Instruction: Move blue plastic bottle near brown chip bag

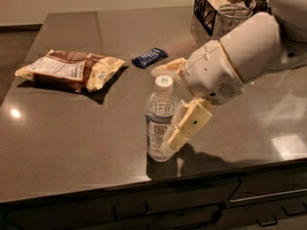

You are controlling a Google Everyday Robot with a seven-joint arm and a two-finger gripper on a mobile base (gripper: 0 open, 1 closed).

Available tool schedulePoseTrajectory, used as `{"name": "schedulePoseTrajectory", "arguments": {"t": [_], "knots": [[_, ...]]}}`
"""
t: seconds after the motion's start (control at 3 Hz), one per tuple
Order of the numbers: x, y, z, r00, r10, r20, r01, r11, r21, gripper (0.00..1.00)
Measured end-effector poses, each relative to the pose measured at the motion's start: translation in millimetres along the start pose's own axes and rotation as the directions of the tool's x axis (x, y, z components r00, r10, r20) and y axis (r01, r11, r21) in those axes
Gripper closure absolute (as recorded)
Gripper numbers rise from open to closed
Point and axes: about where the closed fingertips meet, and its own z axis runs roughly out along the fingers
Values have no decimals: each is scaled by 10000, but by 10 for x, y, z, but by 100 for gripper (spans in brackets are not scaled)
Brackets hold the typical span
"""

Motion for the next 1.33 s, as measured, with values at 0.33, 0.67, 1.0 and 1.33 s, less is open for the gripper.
{"name": "schedulePoseTrajectory", "arguments": {"t": [0.33,0.67,1.0,1.33], "knots": [[27,-24,65,9998,189,48,-188,9997,-141,18],[17,-19,57,9995,303,104,-300,9992,-245,41],[-21,-83,-17,9992,400,27,-399,9991,-167,64],[-92,-353,-100,9981,610,31,-611,9981,75,87]]}}
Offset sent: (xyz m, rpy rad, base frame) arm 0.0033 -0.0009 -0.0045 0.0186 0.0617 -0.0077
